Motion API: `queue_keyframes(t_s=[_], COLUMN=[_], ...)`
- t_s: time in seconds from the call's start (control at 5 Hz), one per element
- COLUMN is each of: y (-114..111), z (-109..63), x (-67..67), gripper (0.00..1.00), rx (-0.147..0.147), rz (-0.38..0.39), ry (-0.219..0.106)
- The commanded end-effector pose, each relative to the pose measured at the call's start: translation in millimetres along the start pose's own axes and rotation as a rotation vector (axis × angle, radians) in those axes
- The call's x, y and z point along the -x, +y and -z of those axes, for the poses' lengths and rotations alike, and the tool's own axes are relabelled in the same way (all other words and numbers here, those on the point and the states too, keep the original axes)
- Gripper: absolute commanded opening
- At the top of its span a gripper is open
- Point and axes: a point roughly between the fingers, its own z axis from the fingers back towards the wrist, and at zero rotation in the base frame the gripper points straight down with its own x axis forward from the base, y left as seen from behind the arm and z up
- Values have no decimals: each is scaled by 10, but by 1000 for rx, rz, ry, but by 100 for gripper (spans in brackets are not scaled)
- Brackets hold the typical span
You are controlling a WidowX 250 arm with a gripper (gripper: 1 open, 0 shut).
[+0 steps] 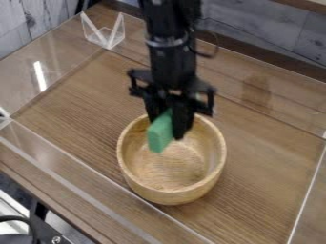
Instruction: Put green stick into wooden bowl
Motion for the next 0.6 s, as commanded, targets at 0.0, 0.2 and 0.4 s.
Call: queue_keyframes(t_s=[0.0, 0.2, 0.4], y=[-67, -49, -28], z=[-9, 12, 14], x=[-22, -10, 9], gripper=[0, 100, 100], rx=[-9, -13, -13], rz=[43, 45, 37], ry=[-58, -43, -18])
